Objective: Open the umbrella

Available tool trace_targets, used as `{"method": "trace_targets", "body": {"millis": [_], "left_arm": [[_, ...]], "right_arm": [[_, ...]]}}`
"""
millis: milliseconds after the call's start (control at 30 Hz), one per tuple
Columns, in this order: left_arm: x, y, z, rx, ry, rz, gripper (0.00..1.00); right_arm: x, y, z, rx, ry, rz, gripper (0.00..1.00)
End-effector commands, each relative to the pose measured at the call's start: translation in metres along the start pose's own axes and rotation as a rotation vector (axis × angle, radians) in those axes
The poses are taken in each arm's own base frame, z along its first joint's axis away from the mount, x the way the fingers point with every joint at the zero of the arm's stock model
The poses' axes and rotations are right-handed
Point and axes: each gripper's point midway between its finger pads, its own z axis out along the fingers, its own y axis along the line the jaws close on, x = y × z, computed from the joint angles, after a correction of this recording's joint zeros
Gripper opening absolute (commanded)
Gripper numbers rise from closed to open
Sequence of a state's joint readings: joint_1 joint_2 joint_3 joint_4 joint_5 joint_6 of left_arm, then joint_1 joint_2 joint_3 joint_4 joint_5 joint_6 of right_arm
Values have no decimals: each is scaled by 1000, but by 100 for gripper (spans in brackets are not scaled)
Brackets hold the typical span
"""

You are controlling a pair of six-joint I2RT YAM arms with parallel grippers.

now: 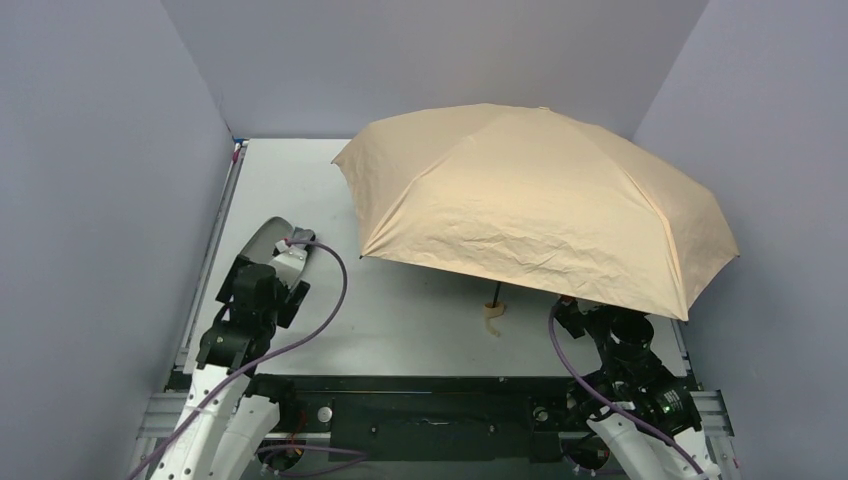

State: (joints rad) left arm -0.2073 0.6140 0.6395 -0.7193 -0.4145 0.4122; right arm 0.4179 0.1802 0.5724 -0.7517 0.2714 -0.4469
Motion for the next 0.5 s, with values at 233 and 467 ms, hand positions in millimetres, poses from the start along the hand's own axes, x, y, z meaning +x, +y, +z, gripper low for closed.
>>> {"method": "trace_targets", "body": {"millis": [233, 467], "left_arm": [[-6, 29, -8, -222, -214, -91, 97], [-10, 28, -9, -227, -268, -89, 97]], "right_arm": [[21, -37, -20, 237, 6, 45, 96], [23, -40, -23, 262, -1, 58, 96]]}}
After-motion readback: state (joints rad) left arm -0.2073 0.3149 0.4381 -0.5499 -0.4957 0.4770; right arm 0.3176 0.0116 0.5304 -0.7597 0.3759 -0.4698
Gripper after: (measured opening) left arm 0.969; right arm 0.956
